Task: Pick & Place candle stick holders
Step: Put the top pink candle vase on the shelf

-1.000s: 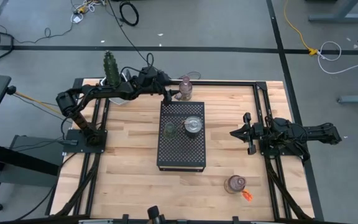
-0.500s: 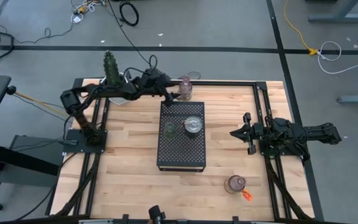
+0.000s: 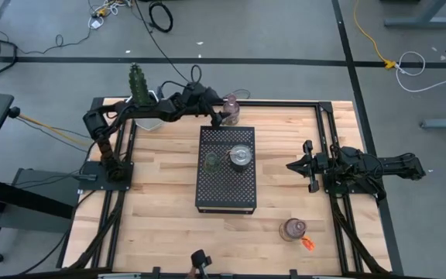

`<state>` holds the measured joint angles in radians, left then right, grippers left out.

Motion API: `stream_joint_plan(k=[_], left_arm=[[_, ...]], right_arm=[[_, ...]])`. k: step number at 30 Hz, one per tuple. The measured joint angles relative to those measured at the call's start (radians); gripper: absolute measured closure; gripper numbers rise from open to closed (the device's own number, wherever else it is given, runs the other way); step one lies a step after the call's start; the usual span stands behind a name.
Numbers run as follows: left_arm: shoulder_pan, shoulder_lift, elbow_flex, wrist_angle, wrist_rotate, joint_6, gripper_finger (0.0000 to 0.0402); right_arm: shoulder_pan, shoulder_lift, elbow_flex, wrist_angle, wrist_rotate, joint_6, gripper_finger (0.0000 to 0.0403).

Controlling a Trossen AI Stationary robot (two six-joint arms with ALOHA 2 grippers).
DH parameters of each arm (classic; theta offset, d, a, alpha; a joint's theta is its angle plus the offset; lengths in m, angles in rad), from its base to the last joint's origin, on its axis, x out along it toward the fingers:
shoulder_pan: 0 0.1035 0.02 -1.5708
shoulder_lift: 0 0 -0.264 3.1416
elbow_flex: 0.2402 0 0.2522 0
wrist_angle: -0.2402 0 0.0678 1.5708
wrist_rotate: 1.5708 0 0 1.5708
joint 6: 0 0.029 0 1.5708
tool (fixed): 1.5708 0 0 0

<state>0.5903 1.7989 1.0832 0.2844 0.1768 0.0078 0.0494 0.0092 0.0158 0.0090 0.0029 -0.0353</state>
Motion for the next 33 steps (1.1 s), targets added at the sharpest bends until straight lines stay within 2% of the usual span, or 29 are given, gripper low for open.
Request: stream_joint_plan(k=[13,19,23,33], left_arm=[[0.0,0.069,0.096,-0.022,-0.032,0.004,0.0019],[0.0,0.068,0.097,-0.029,-0.057,0.031,0.0019],[-0.01,0.068,0.097,-0.02,-0.116,0.031,0.0019],[-0.011,0.073,0.097,0.001,-0.13,0.03,0.0019]], right_arm=[[0.0,0.0,0.0,0.0,0.0,0.0,0.038],[0.0,0.0,0.0,0.0,0.0,0.0,0.038],[0.0,0.0,0.0,0.0,0.0,0.0,0.038],[0.0,0.0,0.0,0.0,0.0,0.0,0.038]])
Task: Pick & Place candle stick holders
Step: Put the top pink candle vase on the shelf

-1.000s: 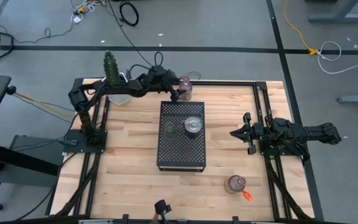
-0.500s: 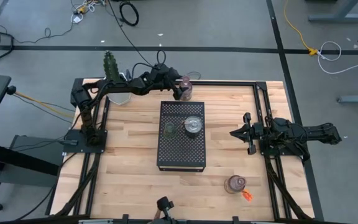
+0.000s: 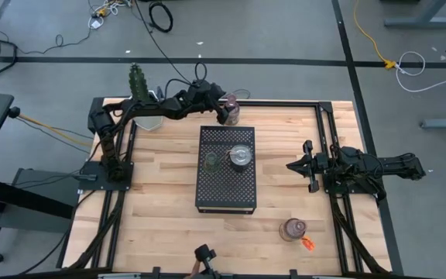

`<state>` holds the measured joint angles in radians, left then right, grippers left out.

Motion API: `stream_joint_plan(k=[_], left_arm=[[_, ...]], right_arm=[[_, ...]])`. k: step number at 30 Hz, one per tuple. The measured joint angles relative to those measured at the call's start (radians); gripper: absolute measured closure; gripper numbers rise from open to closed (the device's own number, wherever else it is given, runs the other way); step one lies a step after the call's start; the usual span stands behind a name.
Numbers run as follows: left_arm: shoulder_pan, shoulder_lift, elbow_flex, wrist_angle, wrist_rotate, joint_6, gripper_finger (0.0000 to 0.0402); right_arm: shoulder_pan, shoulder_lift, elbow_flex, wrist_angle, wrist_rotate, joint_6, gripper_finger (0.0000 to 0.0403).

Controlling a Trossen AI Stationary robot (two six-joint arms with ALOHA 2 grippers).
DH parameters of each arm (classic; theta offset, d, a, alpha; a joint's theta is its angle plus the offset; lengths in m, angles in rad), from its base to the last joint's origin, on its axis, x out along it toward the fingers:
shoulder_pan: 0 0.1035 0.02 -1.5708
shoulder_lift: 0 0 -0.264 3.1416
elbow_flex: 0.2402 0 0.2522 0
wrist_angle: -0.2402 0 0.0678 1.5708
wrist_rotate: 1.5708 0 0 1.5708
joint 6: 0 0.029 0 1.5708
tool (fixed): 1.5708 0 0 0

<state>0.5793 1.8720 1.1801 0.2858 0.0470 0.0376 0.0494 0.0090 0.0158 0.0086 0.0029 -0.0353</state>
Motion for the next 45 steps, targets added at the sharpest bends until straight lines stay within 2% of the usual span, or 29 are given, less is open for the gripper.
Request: stream_joint_plan(k=[34,45], left_arm=[[-0.008,0.126,0.0,0.239,-0.045,-0.078,0.0037],[-0.006,0.126,0.0,0.241,-0.047,-0.077,0.0048]], right_arm=[[0.0,0.0,0.0,0.0,0.0,0.0,0.038],[0.0,0.0,0.0,0.0,0.0,0.0,0.038]])
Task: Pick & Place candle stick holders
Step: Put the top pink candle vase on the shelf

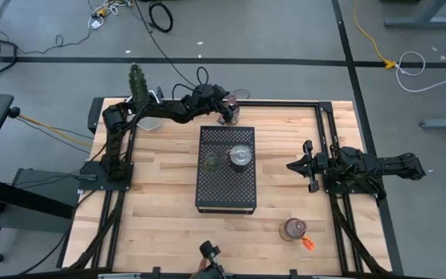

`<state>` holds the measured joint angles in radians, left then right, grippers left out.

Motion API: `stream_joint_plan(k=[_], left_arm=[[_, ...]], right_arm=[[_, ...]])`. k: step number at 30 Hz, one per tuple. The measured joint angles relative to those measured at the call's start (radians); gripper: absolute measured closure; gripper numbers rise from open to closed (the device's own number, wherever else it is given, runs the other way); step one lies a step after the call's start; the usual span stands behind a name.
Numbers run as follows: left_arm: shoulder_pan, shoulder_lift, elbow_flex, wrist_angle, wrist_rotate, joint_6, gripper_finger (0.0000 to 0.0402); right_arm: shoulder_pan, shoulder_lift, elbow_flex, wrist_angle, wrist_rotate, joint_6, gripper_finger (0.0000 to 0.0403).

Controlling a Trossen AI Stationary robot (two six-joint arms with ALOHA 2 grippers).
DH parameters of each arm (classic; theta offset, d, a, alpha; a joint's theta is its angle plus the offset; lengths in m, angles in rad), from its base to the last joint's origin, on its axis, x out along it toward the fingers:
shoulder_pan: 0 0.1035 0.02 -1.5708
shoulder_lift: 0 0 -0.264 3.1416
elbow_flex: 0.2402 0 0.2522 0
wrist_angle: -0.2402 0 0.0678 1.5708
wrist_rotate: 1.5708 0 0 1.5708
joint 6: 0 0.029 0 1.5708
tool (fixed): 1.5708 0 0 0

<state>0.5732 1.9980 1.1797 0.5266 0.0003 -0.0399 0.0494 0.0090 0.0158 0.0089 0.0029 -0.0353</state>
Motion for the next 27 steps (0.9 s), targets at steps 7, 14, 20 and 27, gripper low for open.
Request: stream_joint_plan(k=[7,14,20,27], left_arm=[[0.0,0.0,0.0,0.001,0.0,0.001,0.0098],[0.0,0.0,0.0,0.0,0.0,0.001,0.0145],[-0.001,0.0,0.0,0.001,0.001,0.001,0.0185],[-0.002,0.0,0.0,0.002,0.01,0.002,0.0227]], right_arm=[[0.0,0.0,0.0,0.0,0.0,0.0,0.038],[0.0,0.0,0.0,0.0,0.0,0.0,0.038],[0.0,0.0,0.0,0.0,0.0,0.0,0.038],[0.0,0.0,0.0,0.0,0.0,0.0,0.038]])
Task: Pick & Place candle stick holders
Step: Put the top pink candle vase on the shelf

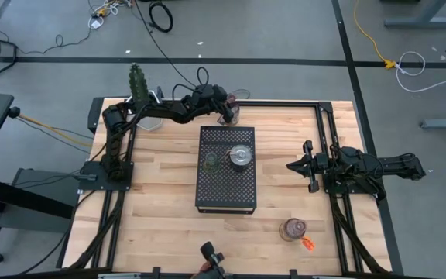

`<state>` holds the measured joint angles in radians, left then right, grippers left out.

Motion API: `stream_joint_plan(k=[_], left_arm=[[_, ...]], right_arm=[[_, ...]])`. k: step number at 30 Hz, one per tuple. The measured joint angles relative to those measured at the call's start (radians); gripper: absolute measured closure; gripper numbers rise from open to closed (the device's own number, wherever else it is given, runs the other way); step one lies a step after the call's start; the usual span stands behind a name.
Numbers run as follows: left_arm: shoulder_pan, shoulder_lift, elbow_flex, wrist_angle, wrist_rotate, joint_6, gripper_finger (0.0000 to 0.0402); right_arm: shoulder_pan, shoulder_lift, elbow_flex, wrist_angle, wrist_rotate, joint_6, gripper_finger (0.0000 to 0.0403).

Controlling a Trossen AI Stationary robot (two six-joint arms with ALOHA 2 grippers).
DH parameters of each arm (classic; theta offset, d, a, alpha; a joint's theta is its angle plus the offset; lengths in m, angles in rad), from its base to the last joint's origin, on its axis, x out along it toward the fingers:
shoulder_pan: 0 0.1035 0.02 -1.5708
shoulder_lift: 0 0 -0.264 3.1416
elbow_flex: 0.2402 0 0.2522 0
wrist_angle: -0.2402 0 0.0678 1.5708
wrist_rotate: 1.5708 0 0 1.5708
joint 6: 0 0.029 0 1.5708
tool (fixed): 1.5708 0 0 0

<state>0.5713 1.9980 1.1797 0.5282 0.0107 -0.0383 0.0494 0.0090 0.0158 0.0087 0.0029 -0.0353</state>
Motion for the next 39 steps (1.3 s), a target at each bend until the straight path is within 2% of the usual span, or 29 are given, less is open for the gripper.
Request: stream_joint_plan(k=[8,15,20,39], left_arm=[[0.0,0.0,0.0,0.0,0.012,0.001,0.0268],[0.0,-0.001,0.0,0.0,0.012,0.001,0.0255],[0.0,-0.001,0.0,-0.001,0.012,0.001,0.0269],[-0.002,-0.002,0.0,-0.004,0.038,0.04,0.0269]], right_arm=[[0.0,0.0,0.0,0.0,0.0,0.0,0.038],[0.0,0.0,0.0,0.0,0.0,0.0,0.038],[0.0,0.0,0.0,0.0,0.0,0.0,0.038],[0.0,0.0,0.0,0.0,0.0,0.0,0.038]])
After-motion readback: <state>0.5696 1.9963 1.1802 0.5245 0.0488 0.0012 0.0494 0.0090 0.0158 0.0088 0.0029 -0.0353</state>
